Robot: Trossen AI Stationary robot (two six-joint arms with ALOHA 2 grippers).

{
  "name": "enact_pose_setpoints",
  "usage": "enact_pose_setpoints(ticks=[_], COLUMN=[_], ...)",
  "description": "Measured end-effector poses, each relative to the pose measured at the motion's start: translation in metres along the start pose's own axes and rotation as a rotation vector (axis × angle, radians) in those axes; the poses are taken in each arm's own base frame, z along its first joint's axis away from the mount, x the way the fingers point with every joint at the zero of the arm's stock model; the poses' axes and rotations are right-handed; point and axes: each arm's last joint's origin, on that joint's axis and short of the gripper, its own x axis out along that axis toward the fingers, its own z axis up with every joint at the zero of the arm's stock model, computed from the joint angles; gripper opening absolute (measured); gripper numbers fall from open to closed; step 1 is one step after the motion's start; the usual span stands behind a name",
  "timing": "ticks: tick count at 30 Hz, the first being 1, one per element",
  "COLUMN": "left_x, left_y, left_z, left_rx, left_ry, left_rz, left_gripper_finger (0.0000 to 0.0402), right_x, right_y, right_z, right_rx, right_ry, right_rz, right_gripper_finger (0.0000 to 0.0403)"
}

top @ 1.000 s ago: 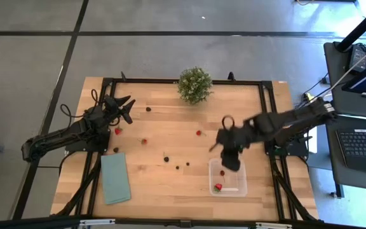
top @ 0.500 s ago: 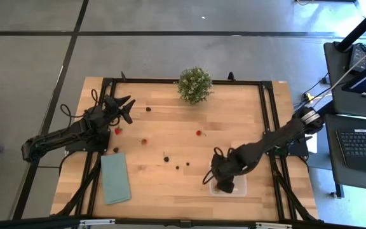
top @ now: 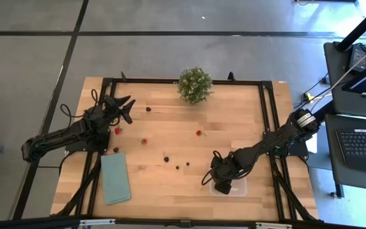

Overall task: Pick and placing Produce into tupperware
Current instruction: Put the top black cherry into the bin, then put the top right strawberry into the bin

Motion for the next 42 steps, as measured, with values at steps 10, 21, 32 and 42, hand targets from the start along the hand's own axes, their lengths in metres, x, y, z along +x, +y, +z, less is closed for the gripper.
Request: enact_pose_setpoints(ticks=[10,21,32,42], left_x=[0.0,0.0,0.0,0.0], left_y=[0.0,0.0,0.0,0.0], left_z=[0.0,0.0,0.0,0.0], left_rx=[0.0,0.0,0.0,0.0], left_ry=[0.0,0.0,0.0,0.0], left_rz=[0.0,0.0,0.0,0.0], left_gripper_finger=[0.0145,0.0145,0.0145,0.0145], right_x=[0.002,-0.021,-0.103,-0.15], right_y=[-0.001,0.01,-0.008,-0.024], right_z=[0.0,0.011,0.07,0.122], right_rx=[0.022,0.022,-0.195,-0.394], right_ry=[0.0,0.152,-0.107,-0.452], right_rz=[0.005,0.139,-0.065,-0.146], right_gripper_finger=[0.016,0.021,0.0222,0.0222])
